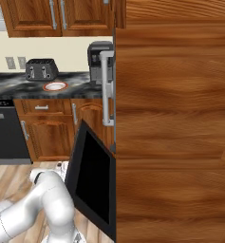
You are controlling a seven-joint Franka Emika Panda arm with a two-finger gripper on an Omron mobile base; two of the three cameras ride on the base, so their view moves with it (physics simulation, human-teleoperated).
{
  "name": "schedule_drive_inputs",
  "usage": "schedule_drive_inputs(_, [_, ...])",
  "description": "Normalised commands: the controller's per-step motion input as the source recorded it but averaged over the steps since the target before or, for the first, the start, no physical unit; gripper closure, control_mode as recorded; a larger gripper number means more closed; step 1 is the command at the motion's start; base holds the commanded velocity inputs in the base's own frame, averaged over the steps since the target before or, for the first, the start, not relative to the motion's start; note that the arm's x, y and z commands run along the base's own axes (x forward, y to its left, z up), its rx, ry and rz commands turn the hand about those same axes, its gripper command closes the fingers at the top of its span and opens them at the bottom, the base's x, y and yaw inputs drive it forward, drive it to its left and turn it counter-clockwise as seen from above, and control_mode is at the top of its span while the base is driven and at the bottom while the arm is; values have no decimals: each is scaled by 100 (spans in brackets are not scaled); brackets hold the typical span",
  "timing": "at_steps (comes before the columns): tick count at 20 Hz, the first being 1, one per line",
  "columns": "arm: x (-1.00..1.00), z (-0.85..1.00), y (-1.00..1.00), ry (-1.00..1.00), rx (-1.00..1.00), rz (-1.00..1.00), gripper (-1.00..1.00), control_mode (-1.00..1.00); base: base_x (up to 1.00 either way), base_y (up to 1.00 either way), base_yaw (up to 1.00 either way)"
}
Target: Place the fish on the rack of the oven, and slide the rack back inside. Close the oven door.
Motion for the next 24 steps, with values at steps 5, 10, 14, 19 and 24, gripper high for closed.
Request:
schedule_drive_inputs(5, [0,30,-100,0,-9,-17,-100,-100,0,0,0])
schedule_drive_inputs(10, [0,29,-100,0,-9,-16,-100,-100,0,0,0])
schedule_drive_inputs(14, [0,30,-100,1,-10,-16,-100,-100,0,0,0])
schedule_drive_inputs(19, [0,29,-100,2,-10,-17,-100,-100,0,0,0])
schedule_drive_inputs(24, [3,19,-100,6,-8,-15,-100,-100,0,0,0])
